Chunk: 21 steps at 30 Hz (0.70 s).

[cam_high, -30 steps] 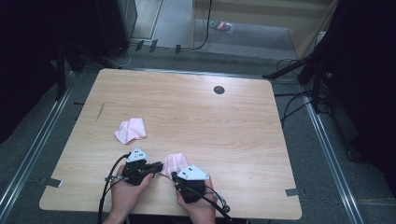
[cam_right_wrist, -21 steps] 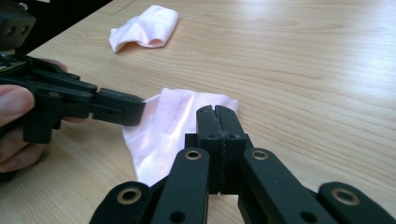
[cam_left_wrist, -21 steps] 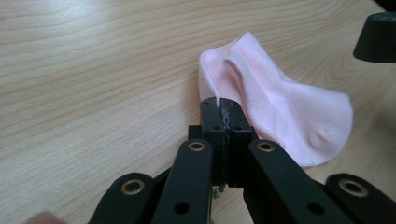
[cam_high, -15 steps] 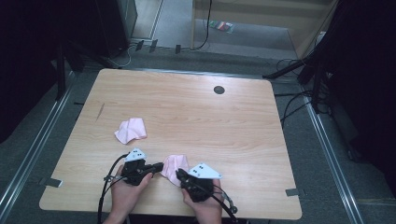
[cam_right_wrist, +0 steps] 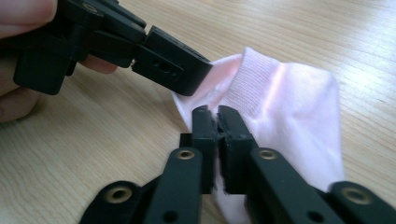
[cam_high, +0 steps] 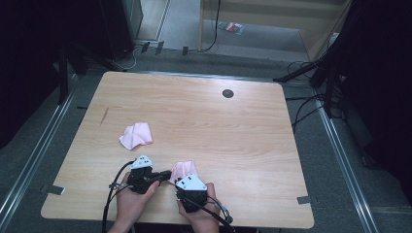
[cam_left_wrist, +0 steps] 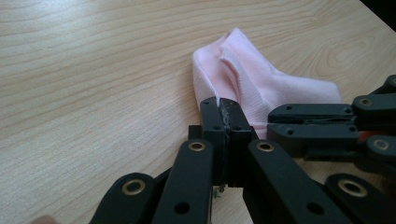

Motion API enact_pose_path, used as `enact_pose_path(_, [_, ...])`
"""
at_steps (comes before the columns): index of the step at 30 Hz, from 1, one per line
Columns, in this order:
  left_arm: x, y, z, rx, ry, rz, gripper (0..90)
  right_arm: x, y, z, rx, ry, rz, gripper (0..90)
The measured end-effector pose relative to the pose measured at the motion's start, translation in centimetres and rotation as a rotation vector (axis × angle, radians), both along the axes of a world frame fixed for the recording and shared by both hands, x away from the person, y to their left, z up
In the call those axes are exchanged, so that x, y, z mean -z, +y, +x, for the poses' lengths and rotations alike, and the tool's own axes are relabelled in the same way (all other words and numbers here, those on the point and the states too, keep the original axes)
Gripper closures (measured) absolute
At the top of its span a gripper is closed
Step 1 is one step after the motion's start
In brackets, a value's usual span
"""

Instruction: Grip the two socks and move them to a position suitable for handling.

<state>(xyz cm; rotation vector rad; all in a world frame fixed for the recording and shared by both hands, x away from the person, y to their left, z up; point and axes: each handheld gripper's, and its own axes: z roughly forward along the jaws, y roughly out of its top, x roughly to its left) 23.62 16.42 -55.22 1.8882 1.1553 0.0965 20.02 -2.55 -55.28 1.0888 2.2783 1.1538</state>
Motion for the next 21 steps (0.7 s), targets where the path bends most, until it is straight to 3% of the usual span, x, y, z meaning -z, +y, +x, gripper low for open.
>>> enact_pose_path(3, [0.0, 0.1, 0.0, -0.006, -0.005, -0.001, 90.0, -0.4, -0.7, 0.0, 0.013, -0.007, 0.024, 88.5])
enact_pose_path(10, [-0.6, 0.9, -0.4, -0.023, -0.032, -0.021, 90.0, -2.8, -4.9, 1.4, 0.134, -0.005, 0.201, 88.8])
enact_pose_path(12, [-0.6, 1.3, -0.5, -0.034, -0.032, -0.021, 90.0, -3.1, -6.4, 1.8, 0.176, 0.019, 0.252, 88.9])
enact_pose_path(16, [-0.9, 2.1, -0.8, -0.049, -0.042, -0.012, 90.0, -2.7, -9.6, 2.2, 0.242, 0.075, 0.291, 89.0])
enact_pose_path(19, [-1.0, 2.0, -1.1, -0.024, -0.032, 0.012, 90.0, -2.1, -11.7, 2.4, 0.277, 0.134, 0.325, 89.2])
enact_pose_path(21, [-1.1, 1.8, -1.4, -0.001, -0.030, 0.047, 90.0, -1.8, -12.6, 2.5, 0.289, 0.165, 0.318, 89.3])
